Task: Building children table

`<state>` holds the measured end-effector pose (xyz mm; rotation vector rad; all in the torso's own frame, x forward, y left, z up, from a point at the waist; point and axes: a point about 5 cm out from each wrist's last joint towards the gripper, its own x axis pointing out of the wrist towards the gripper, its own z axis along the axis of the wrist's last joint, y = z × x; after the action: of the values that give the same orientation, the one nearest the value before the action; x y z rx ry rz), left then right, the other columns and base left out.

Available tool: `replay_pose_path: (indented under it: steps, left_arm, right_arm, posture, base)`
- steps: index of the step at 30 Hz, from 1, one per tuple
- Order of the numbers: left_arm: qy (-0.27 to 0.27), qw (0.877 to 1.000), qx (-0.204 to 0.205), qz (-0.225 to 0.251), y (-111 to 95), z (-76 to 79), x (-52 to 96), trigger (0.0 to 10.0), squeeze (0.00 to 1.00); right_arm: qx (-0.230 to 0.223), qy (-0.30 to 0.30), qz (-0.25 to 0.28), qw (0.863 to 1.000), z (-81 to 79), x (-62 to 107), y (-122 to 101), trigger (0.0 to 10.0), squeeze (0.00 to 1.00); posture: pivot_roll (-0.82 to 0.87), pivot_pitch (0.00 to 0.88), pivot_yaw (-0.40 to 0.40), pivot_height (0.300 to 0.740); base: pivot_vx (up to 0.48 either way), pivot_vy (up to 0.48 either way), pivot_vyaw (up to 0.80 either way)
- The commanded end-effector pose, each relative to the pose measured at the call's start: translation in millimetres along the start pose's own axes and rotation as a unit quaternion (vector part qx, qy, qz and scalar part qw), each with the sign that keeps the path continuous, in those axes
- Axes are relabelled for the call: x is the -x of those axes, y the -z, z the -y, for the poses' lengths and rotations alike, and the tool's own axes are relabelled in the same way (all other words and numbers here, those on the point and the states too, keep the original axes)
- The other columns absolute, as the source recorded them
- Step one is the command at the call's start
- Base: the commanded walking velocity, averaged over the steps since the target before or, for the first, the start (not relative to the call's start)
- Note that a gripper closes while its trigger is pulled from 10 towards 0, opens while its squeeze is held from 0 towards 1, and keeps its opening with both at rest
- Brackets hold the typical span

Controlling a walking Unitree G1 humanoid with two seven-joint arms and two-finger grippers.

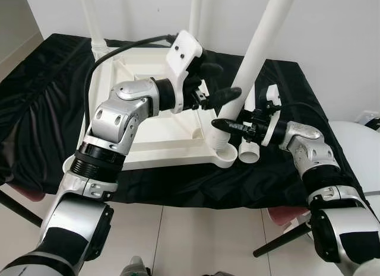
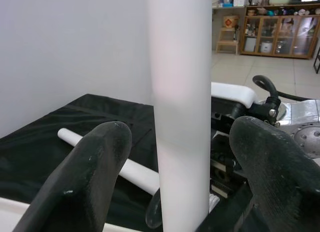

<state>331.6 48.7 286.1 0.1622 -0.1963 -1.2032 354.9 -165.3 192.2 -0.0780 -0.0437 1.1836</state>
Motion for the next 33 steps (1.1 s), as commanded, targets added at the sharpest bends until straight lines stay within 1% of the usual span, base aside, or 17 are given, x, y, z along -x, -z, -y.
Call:
replay_pose_path:
  steps: [1,4,8,10,12,13,17,19,22,32,33]
  left_arm:
    - [0.021,1.0,-0.001,0.001,-4.0,3.1,-4.7,10.0,0.0]
    - [0.033,0.999,0.002,-0.005,-3.8,5.4,-8.6,10.0,0.0]
    - [0.034,0.999,0.003,-0.006,-4.1,5.3,-9.6,10.0,0.0]
    - [0.025,0.999,0.014,-0.015,-2.4,2.1,-13.0,10.0,0.0]
    - [0.025,0.999,0.014,-0.015,-2.4,2.1,-13.0,10.0,0.0]
    - [0.019,0.999,0.023,-0.021,-1.2,0.4,-15.3,10.0,0.0]
    - [0.008,0.999,0.034,-0.028,-0.9,-2.2,-19.5,10.0,0.0]
    - [-0.008,0.999,0.044,-0.03,-2.6,-5.3,-24.1,10.0,0.0]
    - [-0.023,0.998,0.056,-0.032,-3.7,-9.0,-27.0,10.0,0.0]
    - [-0.042,0.997,0.063,-0.034,-5.2,-14.7,-29.1,10.0,0.0]
    - [-0.044,0.996,0.064,-0.034,-5.1,-15.5,-29.2,3.7,0.0]
  right_arm:
    - [0.019,-0.009,-0.001,1.0,2.2,-1.7,-8.8,10.0,0.0]
    - [0.031,-0.013,-0.002,0.999,3.1,-2.9,-11.9,10.0,0.0]
    - [0.032,-0.016,-0.003,0.999,3.1,-3.1,-12.2,10.0,0.0]
    - [0.043,-0.02,-0.003,0.999,1.7,-5.8,-13.1,10.0,0.0]
    - [0.043,-0.02,-0.003,0.999,1.7,-5.8,-13.1,10.0,0.0]
    - [0.051,-0.022,-0.001,0.998,1.1,-7.1,-14.2,10.0,0.0]
    - [0.061,-0.022,0.002,0.998,0.1,-9.1,-15.3,10.0,0.0]
    - [0.067,-0.023,0.005,0.997,-1.7,-11.0,-15.0,10.0,0.0]
    - [0.075,-0.024,0.005,0.997,-2.8,-11.7,-13.8,10.0,0.0]
    - [0.073,-0.019,0.006,0.997,-3.5,-12.1,-10.5,10.0,0.0]
    - [0.073,-0.016,0.008,0.997,-3.5,-12.2,-10.2,10.0,0.0]
  posture:
    - [0.05,0.0,-0.062,0.74]
    - [0.06,0.0,-0.06,0.74]
    - [0.06,0.0,-0.06,0.74]
    - [0.06,0.0,-0.056,0.74]
    - [0.06,0.0,-0.056,0.74]
    - [0.06,0.0,-0.056,0.74]
    - [0.06,0.0,-0.053,0.74]
    - [0.06,0.0,-0.053,0.74]
    - [0.06,0.0,-0.051,0.74]
    - [0.05,0.0,-0.041,0.74]
    - [0.05,0.0,-0.039,0.74]
  base:
    - [0.0,0.0,0.0]
    - [0.0,0.0,0.0]
    - [0.0,0.0,0.0]
    - [0.0,0.0,0.0]
    - [0.0,0.0,0.0]
    - [0.0,0.0,0.0]
    - [0.0,0.0,0.0]
    - [0.0,0.0,0.0]
    - [0.0,0.0,0.0]
    - [0.0,0.0,0.0]
    - [0.0,0.0,0.0]
